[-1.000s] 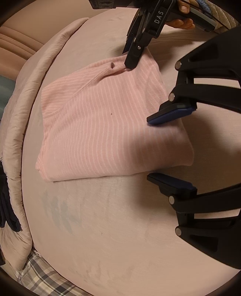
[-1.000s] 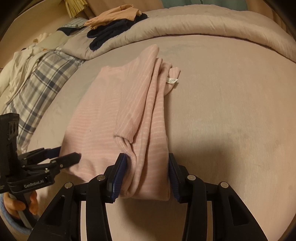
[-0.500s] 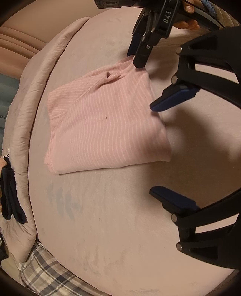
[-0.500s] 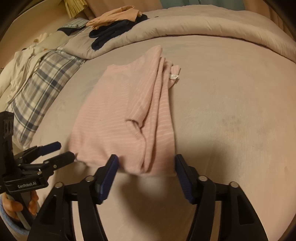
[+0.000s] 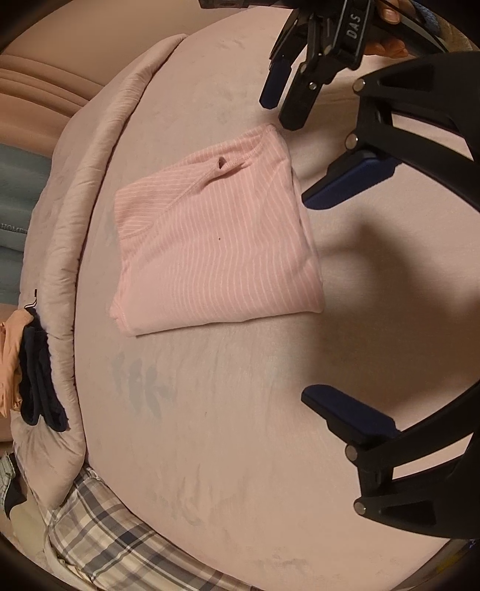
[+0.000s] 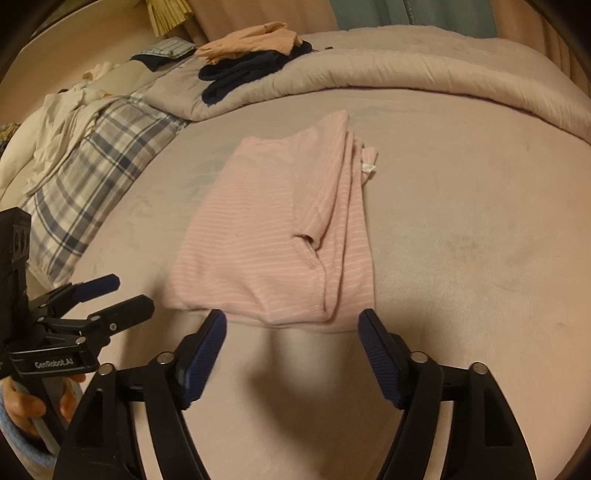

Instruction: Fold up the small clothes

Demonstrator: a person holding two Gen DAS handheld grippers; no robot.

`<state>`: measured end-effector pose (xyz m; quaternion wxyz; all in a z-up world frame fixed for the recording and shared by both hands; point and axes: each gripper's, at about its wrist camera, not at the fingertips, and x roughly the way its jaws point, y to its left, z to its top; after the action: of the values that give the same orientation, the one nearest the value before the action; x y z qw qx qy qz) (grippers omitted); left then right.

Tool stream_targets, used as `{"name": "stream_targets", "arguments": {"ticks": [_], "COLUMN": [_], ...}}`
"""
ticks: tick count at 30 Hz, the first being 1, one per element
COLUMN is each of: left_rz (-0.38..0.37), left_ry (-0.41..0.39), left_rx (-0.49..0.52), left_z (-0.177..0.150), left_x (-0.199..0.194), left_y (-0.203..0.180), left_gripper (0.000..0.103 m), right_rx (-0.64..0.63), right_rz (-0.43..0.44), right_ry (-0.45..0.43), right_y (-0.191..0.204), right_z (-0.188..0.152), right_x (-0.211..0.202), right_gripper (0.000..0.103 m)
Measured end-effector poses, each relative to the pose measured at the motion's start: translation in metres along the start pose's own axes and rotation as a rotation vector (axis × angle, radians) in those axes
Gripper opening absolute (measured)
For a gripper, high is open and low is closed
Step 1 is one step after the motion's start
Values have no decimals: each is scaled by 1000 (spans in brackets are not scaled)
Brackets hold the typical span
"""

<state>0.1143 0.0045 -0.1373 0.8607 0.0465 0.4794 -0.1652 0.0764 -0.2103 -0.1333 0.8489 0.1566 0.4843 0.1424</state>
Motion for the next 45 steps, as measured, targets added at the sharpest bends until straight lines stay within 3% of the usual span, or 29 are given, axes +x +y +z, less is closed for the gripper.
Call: {"name": "stream_targets", "arguments": {"ticks": [5,9,27,31,37,45], "left_rz": [3,15,70,26,73,63], "left_ry": [-16,-30,-77,-92,-103,-127], "left_rx": [-11,-17,-4,-16,-27,-37], "left_z": [-3,-6,-18,-22,-26,-30], "left_x": [-12,-21,-59,-71,-84,-100], "left_y": [0,-2,-10,-10,-12,-11], "left_gripper": [96,100,102,102,102,102], "right_rx": [-13,-26,-93,-114,-136,-182], "right_rz": [6,14,13,9,-8,-17], "right_ry": [-18,-36,-94,-113,-131,-176], "right_y": [7,13,34,41,48,64], "right_z": [-2,-4,-12,-16,-18,-19], "right_x": [-9,-16,-44,-50,-59,-80], "right_gripper": [78,95,102,102,102,102]}}
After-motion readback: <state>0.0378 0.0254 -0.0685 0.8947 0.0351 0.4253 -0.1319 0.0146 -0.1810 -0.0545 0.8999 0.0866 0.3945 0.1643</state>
